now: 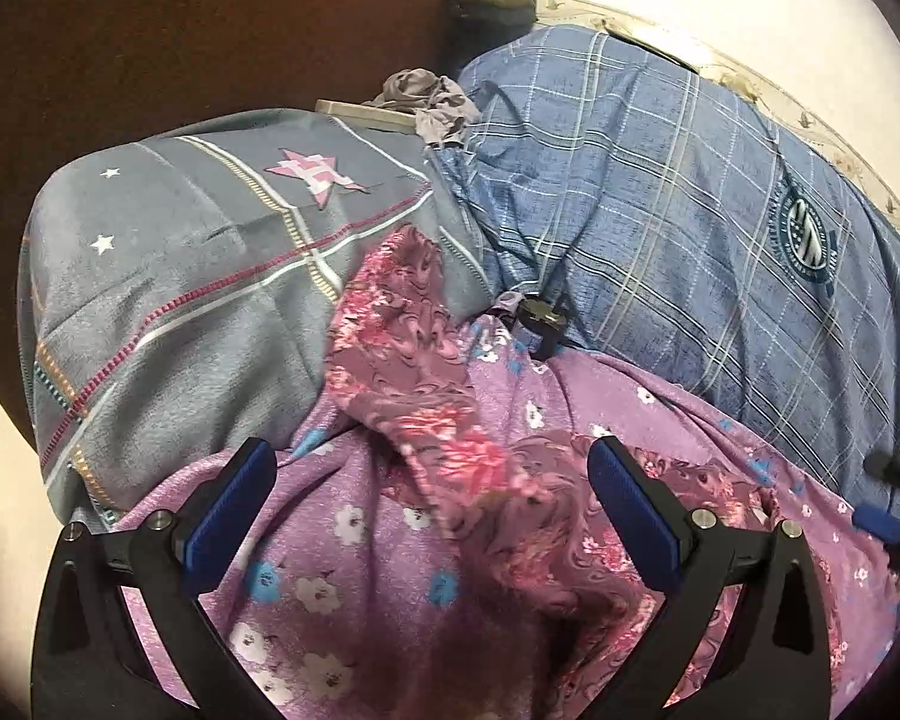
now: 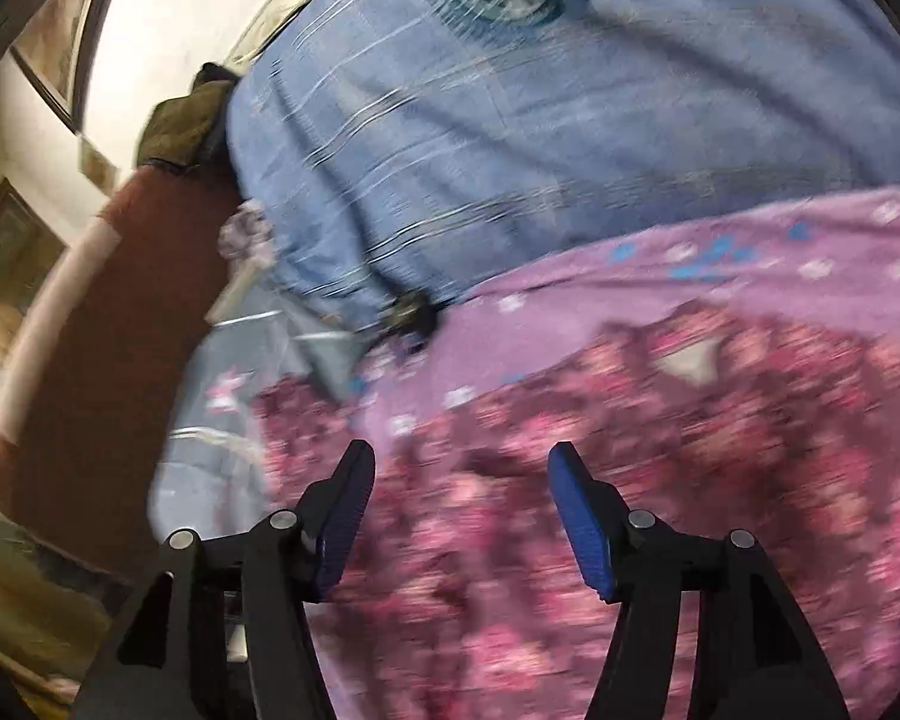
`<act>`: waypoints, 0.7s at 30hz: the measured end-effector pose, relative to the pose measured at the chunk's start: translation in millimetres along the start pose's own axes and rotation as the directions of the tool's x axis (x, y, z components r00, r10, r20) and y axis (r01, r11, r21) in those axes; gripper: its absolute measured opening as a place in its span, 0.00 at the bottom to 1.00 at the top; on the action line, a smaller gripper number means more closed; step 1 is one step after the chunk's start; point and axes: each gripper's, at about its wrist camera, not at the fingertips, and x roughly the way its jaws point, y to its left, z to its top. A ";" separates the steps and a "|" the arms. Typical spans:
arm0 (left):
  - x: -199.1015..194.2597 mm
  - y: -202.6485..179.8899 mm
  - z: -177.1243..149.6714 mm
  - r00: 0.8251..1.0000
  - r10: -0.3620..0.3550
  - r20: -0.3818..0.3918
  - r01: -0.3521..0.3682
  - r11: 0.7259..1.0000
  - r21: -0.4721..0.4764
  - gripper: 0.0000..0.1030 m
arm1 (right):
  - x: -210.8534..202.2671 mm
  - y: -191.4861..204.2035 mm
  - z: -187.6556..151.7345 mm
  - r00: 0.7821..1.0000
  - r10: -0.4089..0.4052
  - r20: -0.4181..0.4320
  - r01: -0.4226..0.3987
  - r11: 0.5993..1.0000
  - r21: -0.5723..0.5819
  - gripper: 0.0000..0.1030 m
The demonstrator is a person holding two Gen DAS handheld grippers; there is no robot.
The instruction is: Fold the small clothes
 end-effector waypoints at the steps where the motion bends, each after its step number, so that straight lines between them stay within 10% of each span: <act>1: -0.4 -4.3 -0.9 1.000 -0.006 0.001 0.006 1.000 0.012 1.00 | 1.5 -4.4 -3.4 1.000 -0.029 0.006 0.029 1.000 -0.007 0.61; 8: 1.5 -45.2 -10.1 0.991 -0.133 0.006 0.131 0.985 0.111 1.00 | -22.0 -100.0 -35.2 0.991 -0.132 -0.002 0.132 0.986 0.098 0.40; 15: 40.4 -92.3 -4.2 0.980 -0.192 -0.051 0.198 0.961 0.190 1.00 | -98.7 -213.3 -44.6 0.940 -0.291 0.180 0.224 0.921 0.318 0.65; 21: 90.1 -122.1 -13.0 0.924 -0.278 -0.262 0.312 0.945 0.101 1.00 | -73.8 -253.2 -44.4 0.984 -0.155 0.091 0.113 0.928 0.355 0.70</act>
